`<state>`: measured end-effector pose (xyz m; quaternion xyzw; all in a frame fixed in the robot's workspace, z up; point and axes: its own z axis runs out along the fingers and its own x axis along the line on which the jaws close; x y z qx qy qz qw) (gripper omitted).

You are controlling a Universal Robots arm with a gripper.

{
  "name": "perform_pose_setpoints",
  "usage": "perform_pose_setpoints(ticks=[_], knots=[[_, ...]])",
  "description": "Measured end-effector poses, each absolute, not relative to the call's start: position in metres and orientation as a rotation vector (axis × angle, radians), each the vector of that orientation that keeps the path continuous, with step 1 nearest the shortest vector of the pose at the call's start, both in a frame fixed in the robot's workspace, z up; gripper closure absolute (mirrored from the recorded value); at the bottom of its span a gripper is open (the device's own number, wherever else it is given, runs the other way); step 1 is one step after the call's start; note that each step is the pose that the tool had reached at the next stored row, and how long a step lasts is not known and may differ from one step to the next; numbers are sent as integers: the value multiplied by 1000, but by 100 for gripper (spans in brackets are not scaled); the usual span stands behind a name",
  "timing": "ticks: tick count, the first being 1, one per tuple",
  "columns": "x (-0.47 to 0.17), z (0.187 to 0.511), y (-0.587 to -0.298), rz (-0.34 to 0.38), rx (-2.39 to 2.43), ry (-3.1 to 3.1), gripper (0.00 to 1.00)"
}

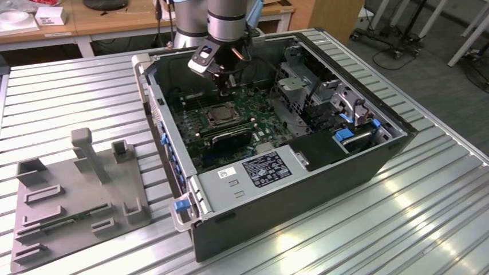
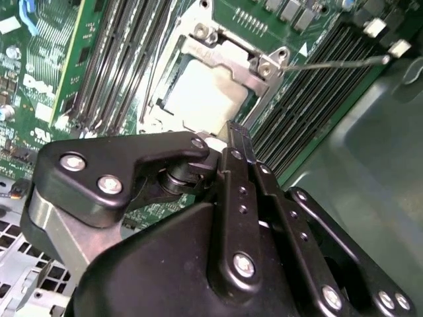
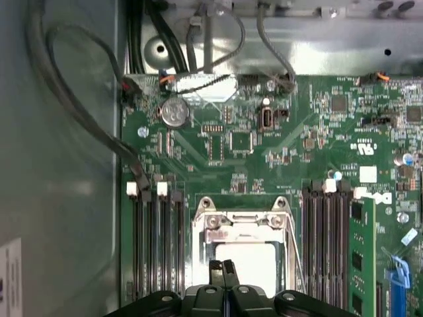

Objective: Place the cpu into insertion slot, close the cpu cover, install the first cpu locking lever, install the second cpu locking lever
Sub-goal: 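Close the cpu cover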

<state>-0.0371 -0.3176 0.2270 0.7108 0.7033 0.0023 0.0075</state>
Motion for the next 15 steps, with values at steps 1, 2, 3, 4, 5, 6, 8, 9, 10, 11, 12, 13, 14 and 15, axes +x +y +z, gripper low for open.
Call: perform_pose_setpoints(ticks=[1,2,3,4,5,6,8,9,10,11,12,13,14,15], knots=[[-38,227,-318,7,2222,2199,89],[-38,227,-318,7,2222,2199,89],[-38,227,-318,7,2222,2199,89],[-38,227,-318,7,2222,2199,89],[-39,227,-318,7,2222,2199,89],[-40,227,-318,8,2222,2199,89],[-41,225,-318,7,2222,2199,89],[-42,225,-318,7,2222,2199,89],[-42,224,-318,7,2222,2199,89],[-43,224,-318,7,2222,2199,89],[-44,223,-318,7,2222,2199,89],[-46,223,-318,7,2222,2199,89],[-48,223,-318,8,2222,2199,89],[-50,222,-319,8,2221,2198,89]])
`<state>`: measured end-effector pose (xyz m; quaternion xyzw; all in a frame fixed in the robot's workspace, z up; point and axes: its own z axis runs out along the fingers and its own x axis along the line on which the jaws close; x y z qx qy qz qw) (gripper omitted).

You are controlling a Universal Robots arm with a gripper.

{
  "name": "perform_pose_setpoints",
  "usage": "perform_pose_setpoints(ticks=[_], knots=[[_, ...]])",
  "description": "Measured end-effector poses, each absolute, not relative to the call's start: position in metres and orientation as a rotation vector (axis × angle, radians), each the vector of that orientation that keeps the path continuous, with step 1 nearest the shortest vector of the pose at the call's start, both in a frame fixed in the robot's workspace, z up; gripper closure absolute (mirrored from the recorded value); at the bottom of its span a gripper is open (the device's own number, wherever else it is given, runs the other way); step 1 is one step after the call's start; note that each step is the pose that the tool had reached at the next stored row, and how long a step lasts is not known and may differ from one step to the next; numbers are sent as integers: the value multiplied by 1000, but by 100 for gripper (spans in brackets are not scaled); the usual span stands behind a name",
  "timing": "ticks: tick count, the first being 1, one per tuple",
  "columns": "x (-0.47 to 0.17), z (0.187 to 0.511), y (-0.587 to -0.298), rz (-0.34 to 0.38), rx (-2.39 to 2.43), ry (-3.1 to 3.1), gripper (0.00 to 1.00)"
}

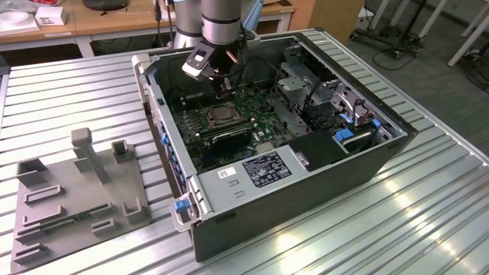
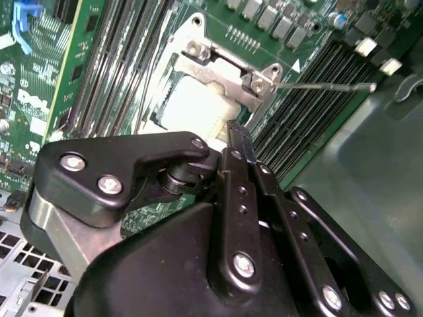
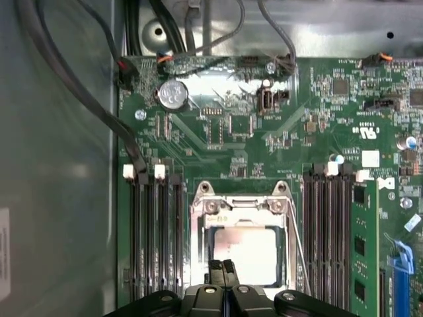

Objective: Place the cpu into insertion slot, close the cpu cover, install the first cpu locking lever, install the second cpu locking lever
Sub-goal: 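Close the cpu cover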

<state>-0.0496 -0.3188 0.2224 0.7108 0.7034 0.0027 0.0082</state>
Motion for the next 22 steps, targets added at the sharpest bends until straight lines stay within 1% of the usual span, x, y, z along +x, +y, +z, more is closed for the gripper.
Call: perform_pose_setpoints(ticks=[11,22], knots=[[-62,222,-328,13,2223,2192,89],[-61,221,-328,14,2139,2274,89]])
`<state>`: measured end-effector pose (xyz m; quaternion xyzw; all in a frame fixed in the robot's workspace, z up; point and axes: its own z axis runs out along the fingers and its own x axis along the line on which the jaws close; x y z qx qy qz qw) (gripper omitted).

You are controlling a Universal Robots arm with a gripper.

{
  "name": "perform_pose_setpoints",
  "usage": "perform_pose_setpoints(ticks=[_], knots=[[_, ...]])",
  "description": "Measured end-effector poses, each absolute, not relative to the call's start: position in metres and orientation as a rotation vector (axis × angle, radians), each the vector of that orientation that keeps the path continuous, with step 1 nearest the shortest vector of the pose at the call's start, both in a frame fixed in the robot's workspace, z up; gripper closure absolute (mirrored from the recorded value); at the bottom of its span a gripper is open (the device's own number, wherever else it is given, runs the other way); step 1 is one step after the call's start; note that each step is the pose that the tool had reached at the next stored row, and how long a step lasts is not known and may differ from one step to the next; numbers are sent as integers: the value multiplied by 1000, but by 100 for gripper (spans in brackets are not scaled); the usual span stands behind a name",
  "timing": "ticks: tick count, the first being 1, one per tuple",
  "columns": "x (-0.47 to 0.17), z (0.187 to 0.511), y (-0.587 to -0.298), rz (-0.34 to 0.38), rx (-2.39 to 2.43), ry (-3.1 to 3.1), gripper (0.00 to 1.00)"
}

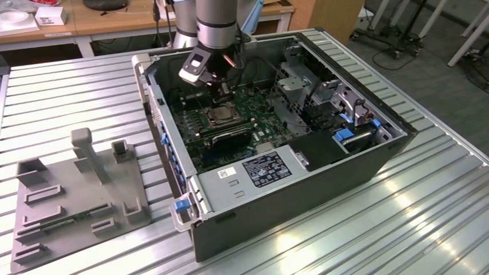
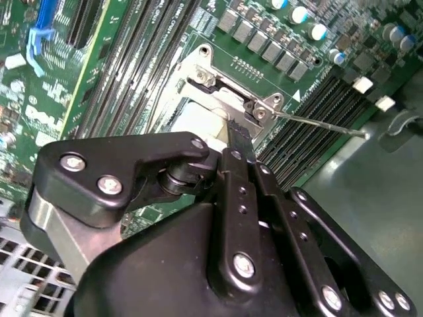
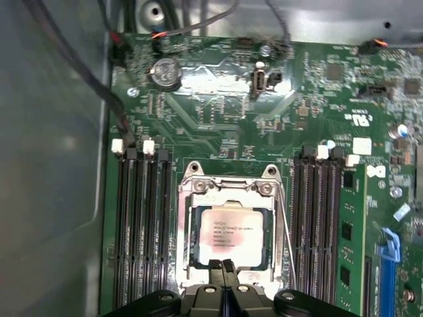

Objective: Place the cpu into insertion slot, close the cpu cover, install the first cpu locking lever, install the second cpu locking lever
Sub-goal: 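Close the cpu cover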

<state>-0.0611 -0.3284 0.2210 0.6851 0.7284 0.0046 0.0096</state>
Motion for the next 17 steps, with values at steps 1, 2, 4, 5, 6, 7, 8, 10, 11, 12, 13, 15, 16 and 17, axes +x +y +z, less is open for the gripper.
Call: perform_pose_setpoints(ticks=[1,2,4,5,6,7,8,10,11,12,13,15,16,17], knots=[[-61,221,-328,15,2119,2294,89],[-61,221,-328,15,2099,2312,89],[-61,220,-328,16,2057,2350,89],[-61,220,-328,16,2035,2369,89],[-61,220,-328,16,2014,2387,89],[-61,220,-328,16,1990,2407,89],[-61,219,-328,17,1969,2424,89],[-61,219,-328,17,1925,2460,89],[-61,219,-328,17,1903,2476,89],[-61,219,-328,18,1880,2494,89],[-61,218,-328,18,1857,2512,89],[-61,218,-328,18,1811,2545,89],[-61,218,-328,19,1788,2561,89],[-61,218,-328,19,1765,2577,89]])
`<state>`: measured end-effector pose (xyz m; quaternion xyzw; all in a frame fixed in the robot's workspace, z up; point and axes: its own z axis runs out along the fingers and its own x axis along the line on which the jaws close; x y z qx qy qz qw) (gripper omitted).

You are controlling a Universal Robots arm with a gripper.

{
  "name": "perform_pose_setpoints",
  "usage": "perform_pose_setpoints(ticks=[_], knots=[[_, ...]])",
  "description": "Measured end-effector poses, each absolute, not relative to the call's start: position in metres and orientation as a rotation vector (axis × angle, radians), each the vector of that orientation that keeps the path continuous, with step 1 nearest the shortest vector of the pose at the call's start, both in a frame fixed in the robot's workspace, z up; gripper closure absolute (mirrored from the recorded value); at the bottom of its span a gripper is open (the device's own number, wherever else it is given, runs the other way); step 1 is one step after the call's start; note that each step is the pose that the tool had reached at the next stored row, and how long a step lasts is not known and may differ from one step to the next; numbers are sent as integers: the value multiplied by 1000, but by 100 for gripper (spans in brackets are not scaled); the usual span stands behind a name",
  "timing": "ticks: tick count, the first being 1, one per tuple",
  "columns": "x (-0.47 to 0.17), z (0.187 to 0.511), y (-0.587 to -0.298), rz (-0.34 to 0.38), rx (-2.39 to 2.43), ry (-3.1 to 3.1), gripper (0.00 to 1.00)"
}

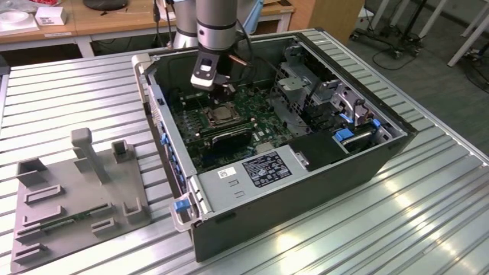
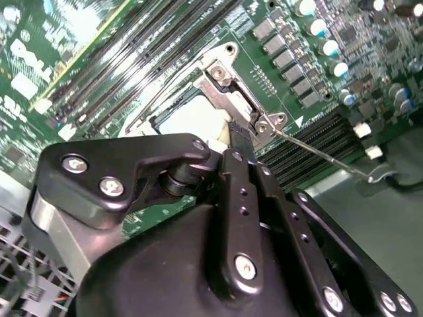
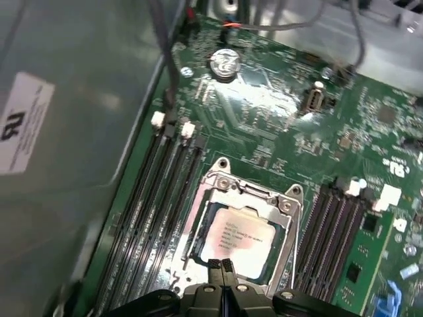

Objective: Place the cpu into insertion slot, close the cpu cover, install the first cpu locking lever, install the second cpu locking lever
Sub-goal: 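Close the cpu cover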

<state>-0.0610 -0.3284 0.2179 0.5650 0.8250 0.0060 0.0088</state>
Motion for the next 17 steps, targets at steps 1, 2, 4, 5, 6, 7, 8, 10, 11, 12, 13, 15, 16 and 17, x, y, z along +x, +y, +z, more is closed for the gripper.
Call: perform_pose_setpoints(ticks=[1,2,4,5,6,7,8,10,11,12,13,15,16,17], knots=[[-61,218,-328,19,1742,2593,89],[-61,217,-328,20,1694,2625,89],[-61,217,-328,20,1623,2670,89],[-61,217,-328,21,1596,2686,89],[-61,217,-328,21,1575,2699,89],[-61,216,-328,21,1524,2728,89],[-61,216,-328,22,1499,2742,89],[-61,216,-328,22,1450,2769,89],[-61,215,-328,22,1425,2782,89],[-61,215,-328,22,1400,2795,89],[-61,215,-328,23,1373,2808,89],[-61,215,-328,23,1322,2833,89],[-61,215,-328,23,1297,2844,89],[-61,214,-328,24,1272,2856,89]])
